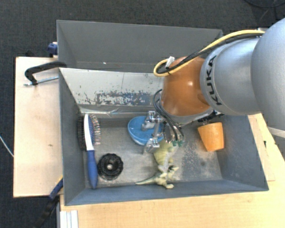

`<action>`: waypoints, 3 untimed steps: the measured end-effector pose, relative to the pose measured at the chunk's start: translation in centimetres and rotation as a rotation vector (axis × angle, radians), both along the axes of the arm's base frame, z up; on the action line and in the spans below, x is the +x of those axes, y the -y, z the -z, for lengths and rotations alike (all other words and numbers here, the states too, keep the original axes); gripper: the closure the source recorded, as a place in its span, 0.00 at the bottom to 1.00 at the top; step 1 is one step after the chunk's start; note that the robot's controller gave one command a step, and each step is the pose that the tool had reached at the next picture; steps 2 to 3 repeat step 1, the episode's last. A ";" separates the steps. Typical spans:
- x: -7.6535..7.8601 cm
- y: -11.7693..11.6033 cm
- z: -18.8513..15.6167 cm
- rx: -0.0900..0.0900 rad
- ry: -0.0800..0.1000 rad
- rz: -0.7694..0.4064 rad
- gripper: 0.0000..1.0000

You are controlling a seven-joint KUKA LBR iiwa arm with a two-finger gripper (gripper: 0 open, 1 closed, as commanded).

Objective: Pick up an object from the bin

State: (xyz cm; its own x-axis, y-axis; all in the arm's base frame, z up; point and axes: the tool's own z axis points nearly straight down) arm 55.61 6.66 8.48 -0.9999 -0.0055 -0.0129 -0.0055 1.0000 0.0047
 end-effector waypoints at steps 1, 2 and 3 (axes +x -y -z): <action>0.2 -0.4 -12.5 -0.002 0.001 0.014 1.00; 0.2 -0.4 -12.5 -0.002 0.001 0.014 1.00; 0.2 -0.4 -12.5 -0.002 0.001 0.014 1.00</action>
Offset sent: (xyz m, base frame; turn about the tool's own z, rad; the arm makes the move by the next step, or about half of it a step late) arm -0.0014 0.0031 0.1190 0.0148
